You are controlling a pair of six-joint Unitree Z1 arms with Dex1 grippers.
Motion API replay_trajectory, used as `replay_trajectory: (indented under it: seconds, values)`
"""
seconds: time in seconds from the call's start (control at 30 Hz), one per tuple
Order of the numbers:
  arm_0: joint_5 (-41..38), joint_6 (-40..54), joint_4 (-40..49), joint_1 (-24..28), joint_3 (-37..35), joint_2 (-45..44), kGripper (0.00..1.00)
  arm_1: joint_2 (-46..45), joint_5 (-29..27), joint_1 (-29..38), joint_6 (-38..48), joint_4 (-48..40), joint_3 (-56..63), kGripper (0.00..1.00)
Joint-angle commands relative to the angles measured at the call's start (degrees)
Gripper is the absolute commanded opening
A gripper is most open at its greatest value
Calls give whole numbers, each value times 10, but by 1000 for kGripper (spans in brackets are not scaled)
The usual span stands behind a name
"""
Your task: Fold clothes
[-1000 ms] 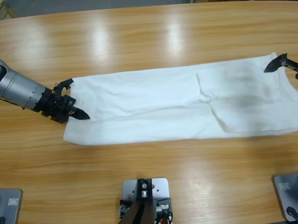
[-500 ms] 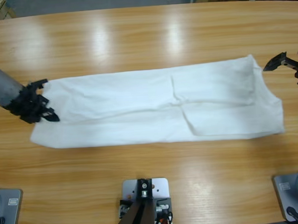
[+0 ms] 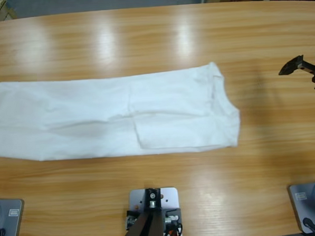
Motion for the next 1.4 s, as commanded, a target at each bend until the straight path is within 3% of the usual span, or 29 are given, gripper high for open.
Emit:
replay_trajectory:
  seconds: [0.03, 0.3, 0.57, 0.87, 1.13, 1.4]
  values:
    - [7, 7, 68, -25, -53, -21, 0, -16, 4, 5, -5, -1, 20, 1000]
    - [-42, -115, 141, -274, -210, -15, 0, -19, 6, 5, -6, -2, 16, 1000]
    - [-60, -175, 159, -404, -347, 70, 0, -9, 9, 5, -12, -9, 22, 1000]
    - [-91, -207, 231, -491, -636, 232, 0, 11, 7, 2, -21, -20, 25, 1000]
    - [-122, -209, 230, -538, -671, 256, 0, 19, 9, 2, -21, -27, 28, 1000]
    - [-165, -199, 230, -593, -750, 311, 0, 6, 7, 2, -21, -29, 44, 1000]
